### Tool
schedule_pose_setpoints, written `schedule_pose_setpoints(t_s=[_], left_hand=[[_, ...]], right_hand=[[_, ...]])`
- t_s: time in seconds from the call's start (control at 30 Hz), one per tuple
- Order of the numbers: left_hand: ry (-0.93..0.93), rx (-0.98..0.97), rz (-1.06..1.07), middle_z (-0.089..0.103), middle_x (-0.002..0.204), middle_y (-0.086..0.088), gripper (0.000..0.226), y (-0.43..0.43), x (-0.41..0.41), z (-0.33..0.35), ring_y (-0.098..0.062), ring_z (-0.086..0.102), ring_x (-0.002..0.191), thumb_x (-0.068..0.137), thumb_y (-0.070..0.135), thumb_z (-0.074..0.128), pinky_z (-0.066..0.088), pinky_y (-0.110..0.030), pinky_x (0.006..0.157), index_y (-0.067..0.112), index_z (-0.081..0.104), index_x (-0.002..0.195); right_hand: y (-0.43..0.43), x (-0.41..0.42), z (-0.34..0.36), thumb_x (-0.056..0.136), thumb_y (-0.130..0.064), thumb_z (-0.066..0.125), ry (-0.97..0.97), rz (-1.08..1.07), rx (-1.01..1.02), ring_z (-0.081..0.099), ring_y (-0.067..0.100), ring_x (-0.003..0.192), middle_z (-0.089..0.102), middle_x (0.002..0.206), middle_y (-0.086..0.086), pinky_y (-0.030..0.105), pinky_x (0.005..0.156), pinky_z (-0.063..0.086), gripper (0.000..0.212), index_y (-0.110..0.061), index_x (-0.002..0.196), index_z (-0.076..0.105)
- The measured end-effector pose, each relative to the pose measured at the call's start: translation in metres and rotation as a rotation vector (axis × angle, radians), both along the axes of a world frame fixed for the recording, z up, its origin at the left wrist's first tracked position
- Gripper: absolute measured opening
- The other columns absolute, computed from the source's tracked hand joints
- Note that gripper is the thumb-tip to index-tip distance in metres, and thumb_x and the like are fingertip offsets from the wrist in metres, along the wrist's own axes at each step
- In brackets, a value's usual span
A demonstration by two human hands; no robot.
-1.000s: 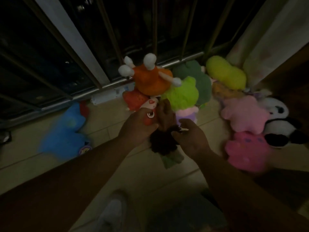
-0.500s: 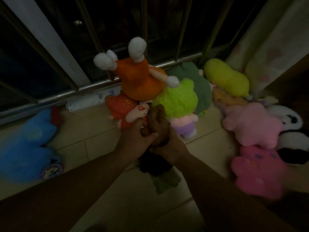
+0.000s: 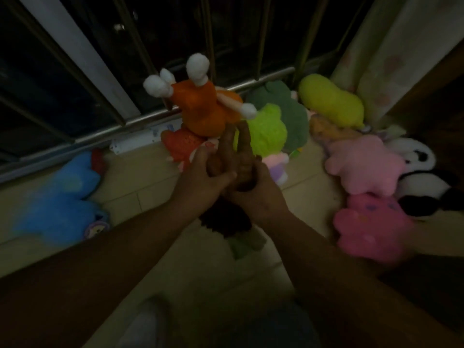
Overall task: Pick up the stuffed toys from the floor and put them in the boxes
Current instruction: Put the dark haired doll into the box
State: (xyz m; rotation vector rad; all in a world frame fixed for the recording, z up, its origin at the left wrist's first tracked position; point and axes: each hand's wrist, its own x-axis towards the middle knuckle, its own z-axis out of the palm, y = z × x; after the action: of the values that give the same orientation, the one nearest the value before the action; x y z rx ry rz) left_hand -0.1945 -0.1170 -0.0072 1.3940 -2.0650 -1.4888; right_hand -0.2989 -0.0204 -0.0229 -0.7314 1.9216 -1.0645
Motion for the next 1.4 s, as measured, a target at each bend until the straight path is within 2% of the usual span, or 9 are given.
schedule_pose_setpoints(t_s=[0.13, 0.4, 0.57, 0.67, 0.77, 1.03, 1.17, 1.33, 1.4], left_hand=[[0.073, -0.009, 0.006, 0.059, 0.090, 0.015, 0.044, 0.026, 0.007, 0.075, 0.007, 0.057, 0.076, 0.080, 0.033, 0.071, 0.046, -0.024, 0.067, 0.035, 0.047, 0.118], [0.124, 0.031, 0.026, 0.060, 0.105, 0.016, 0.050, 0.111, 0.014, 0.247, 0.006, 0.059, 0.090, 0.078, 0.040, 0.068, 0.052, -0.030, 0.081, 0.033, 0.046, 0.122], [0.131, 0.043, 0.077, 0.062, 0.108, 0.009, 0.053, 0.171, 0.018, 0.337, -0.006, 0.061, 0.097, 0.074, 0.044, 0.066, 0.053, -0.040, 0.088, 0.036, 0.045, 0.121], [0.151, 0.076, 0.113, 0.063, 0.103, 0.003, 0.048, 0.207, 0.025, 0.371, -0.013, 0.062, 0.095, 0.075, 0.041, 0.068, 0.053, -0.043, 0.087, 0.037, 0.047, 0.118], [0.173, 0.120, 0.187, 0.058, 0.083, 0.006, 0.039, 0.240, 0.038, 0.394, -0.009, 0.060, 0.078, 0.081, 0.032, 0.071, 0.050, -0.032, 0.070, 0.040, 0.049, 0.112], [0.036, 0.188, 0.267, 0.052, 0.077, 0.006, 0.036, 0.284, 0.098, 0.396, -0.010, 0.055, 0.075, 0.083, 0.030, 0.069, 0.042, -0.027, 0.067, 0.034, 0.050, 0.113], [-0.013, 0.258, 0.276, 0.053, 0.081, 0.007, 0.039, 0.302, 0.132, 0.362, -0.012, 0.056, 0.078, 0.084, 0.035, 0.067, 0.041, -0.028, 0.067, 0.033, 0.050, 0.120], [-0.015, 0.408, 0.359, 0.052, 0.117, 0.008, 0.051, 0.325, 0.156, 0.299, -0.014, 0.053, 0.114, 0.086, 0.036, 0.065, 0.045, -0.037, 0.101, 0.040, 0.045, 0.132], [-0.032, 0.431, 0.381, 0.054, 0.125, 0.004, 0.050, 0.335, 0.157, 0.272, -0.015, 0.054, 0.117, 0.087, 0.034, 0.064, 0.043, -0.039, 0.104, 0.040, 0.046, 0.133]], right_hand=[[0.026, 0.001, 0.076, 0.066, -0.030, 0.085, 0.032, 0.009, -0.033, 0.063, 0.010, 0.105, 0.063, 0.118, -0.010, 0.038, 0.090, 0.054, 0.092, -0.023, 0.141, 0.033], [0.105, 0.000, 0.264, 0.069, -0.018, 0.084, 0.061, 0.025, -0.007, 0.051, -0.008, 0.087, 0.047, 0.092, -0.029, 0.002, 0.066, 0.040, 0.086, -0.021, 0.141, 0.036], [0.163, 0.000, 0.351, 0.069, -0.024, 0.084, 0.061, 0.078, -0.017, 0.062, 0.005, 0.099, 0.061, 0.103, -0.018, 0.035, 0.088, 0.054, 0.077, -0.025, 0.133, 0.042], [0.198, 0.001, 0.388, 0.072, -0.024, 0.081, 0.069, 0.111, -0.012, 0.059, 0.005, 0.105, 0.059, 0.110, -0.018, 0.034, 0.092, 0.052, 0.079, -0.027, 0.138, 0.038], [0.227, 0.010, 0.413, 0.074, -0.027, 0.079, 0.086, 0.165, 0.027, 0.060, 0.010, 0.112, 0.063, 0.123, -0.009, 0.037, 0.095, 0.051, 0.083, -0.027, 0.144, 0.034], [0.271, 0.071, 0.417, 0.081, -0.030, 0.074, 0.048, 0.257, 0.121, 0.057, 0.004, 0.110, 0.059, 0.121, -0.018, 0.023, 0.089, 0.049, 0.071, -0.034, 0.142, 0.037], [0.284, 0.101, 0.383, 0.082, -0.034, 0.072, 0.052, 0.292, 0.190, 0.058, 0.006, 0.110, 0.061, 0.123, -0.015, 0.029, 0.092, 0.050, 0.069, -0.034, 0.141, 0.037], [0.300, 0.126, 0.319, 0.078, -0.051, 0.068, 0.122, 0.361, 0.328, 0.058, 0.013, 0.115, 0.056, 0.131, -0.005, 0.029, 0.092, 0.050, 0.073, -0.032, 0.142, 0.039], [0.305, 0.128, 0.292, 0.083, -0.044, 0.067, 0.129, 0.392, 0.366, 0.059, 0.017, 0.113, 0.060, 0.126, -0.005, 0.027, 0.089, 0.050, 0.065, -0.028, 0.141, 0.042]])
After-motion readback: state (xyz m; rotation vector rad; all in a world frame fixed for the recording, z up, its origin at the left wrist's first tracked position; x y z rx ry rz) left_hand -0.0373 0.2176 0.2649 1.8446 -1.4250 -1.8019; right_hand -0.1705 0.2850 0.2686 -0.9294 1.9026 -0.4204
